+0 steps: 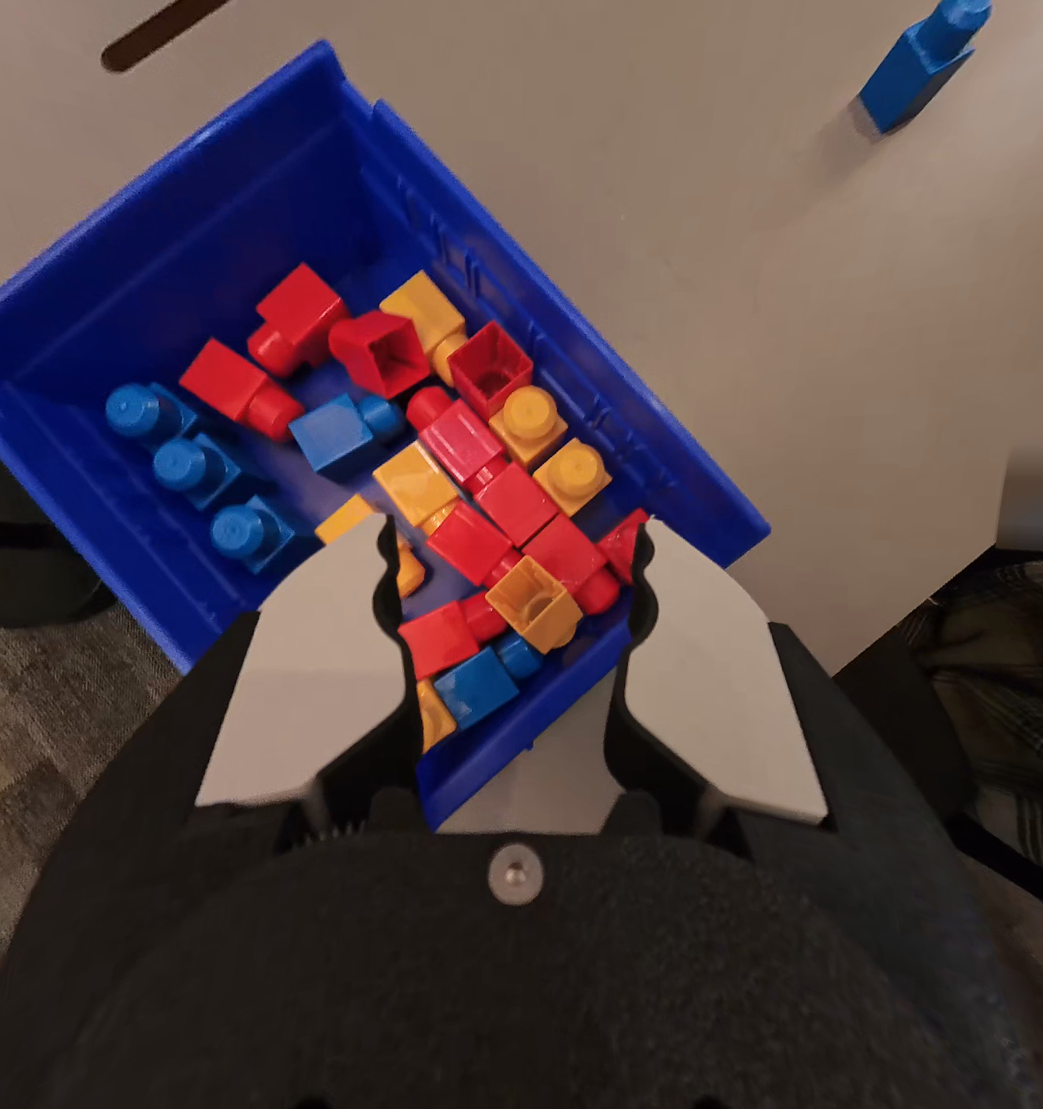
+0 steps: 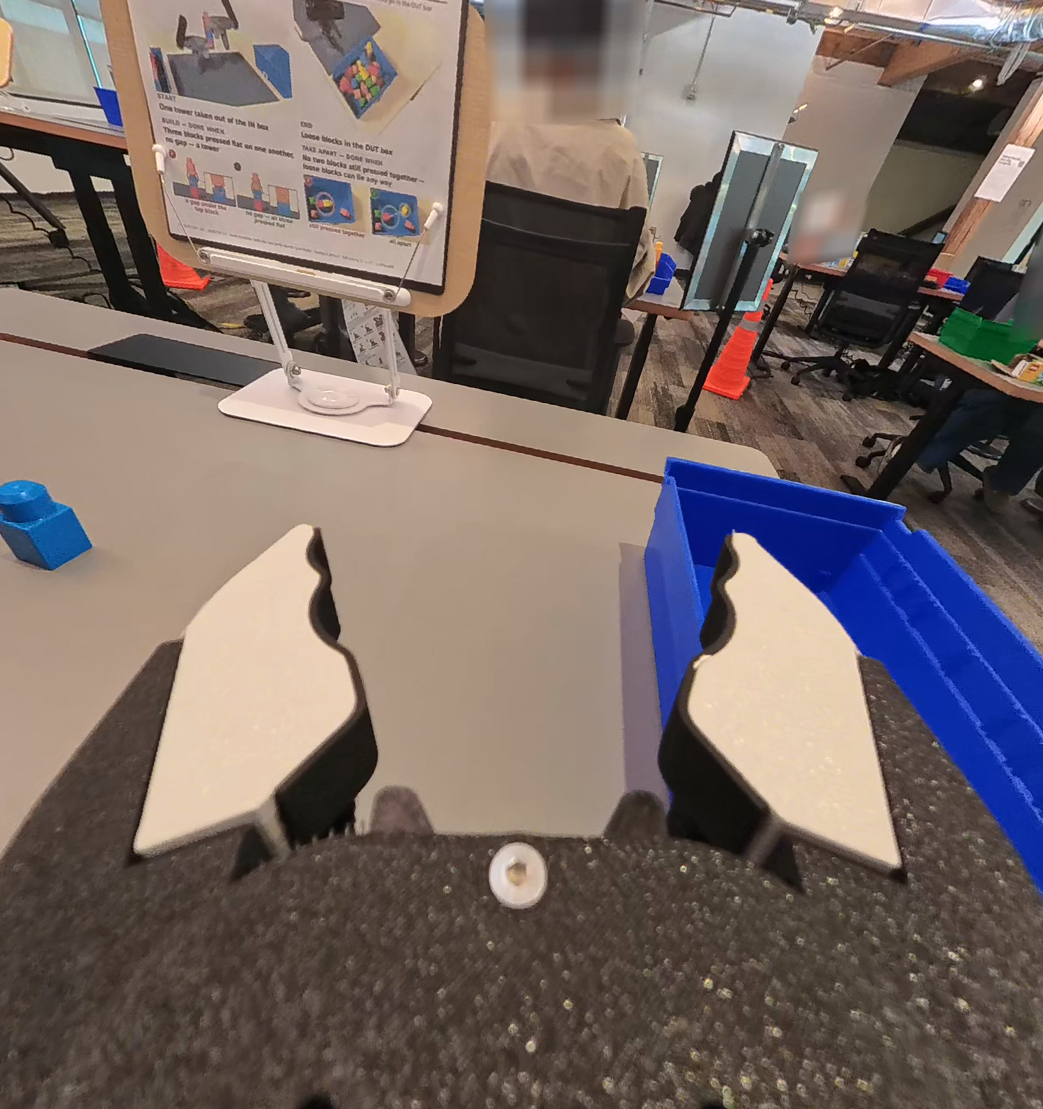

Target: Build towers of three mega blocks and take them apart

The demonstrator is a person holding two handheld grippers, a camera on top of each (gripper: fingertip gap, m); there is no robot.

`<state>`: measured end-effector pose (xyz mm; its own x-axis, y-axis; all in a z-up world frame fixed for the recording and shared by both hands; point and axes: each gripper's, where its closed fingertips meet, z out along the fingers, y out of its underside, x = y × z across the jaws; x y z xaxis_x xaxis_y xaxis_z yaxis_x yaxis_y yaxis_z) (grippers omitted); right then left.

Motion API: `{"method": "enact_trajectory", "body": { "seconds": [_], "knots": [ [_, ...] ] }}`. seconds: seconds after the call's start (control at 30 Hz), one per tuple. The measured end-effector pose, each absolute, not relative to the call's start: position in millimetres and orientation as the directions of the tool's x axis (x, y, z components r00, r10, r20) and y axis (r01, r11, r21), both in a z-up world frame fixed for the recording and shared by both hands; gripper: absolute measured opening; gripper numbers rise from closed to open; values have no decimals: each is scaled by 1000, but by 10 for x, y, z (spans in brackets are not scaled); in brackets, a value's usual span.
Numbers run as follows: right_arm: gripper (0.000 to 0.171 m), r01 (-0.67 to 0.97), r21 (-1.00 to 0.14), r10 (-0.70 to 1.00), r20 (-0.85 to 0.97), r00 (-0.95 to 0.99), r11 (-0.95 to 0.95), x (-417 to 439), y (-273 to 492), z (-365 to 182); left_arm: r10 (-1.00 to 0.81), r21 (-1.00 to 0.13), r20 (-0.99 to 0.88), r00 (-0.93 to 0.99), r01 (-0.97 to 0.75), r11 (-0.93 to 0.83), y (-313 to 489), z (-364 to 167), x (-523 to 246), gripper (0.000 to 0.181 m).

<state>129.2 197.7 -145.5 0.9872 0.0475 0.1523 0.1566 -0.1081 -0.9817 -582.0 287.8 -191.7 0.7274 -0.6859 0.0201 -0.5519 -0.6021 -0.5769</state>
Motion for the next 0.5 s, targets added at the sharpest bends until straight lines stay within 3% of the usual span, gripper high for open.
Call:
{"method": "enact_trajectory", "body": {
  "seconds": [0.27, 0.5],
  "knots": [
    [119, 163, -981, 52, 158, 986, -109, 1272, 1989, -1439, -672, -392, -46, 739, -632, -668, 2862, -2121, -6246, 68],
    [119, 160, -981, 42, 156, 987, -109, 1302, 1964, -1438, -772, -182, -90, 630, -772, -609, 2775, -2219, -6529, 51]
  ]
}}
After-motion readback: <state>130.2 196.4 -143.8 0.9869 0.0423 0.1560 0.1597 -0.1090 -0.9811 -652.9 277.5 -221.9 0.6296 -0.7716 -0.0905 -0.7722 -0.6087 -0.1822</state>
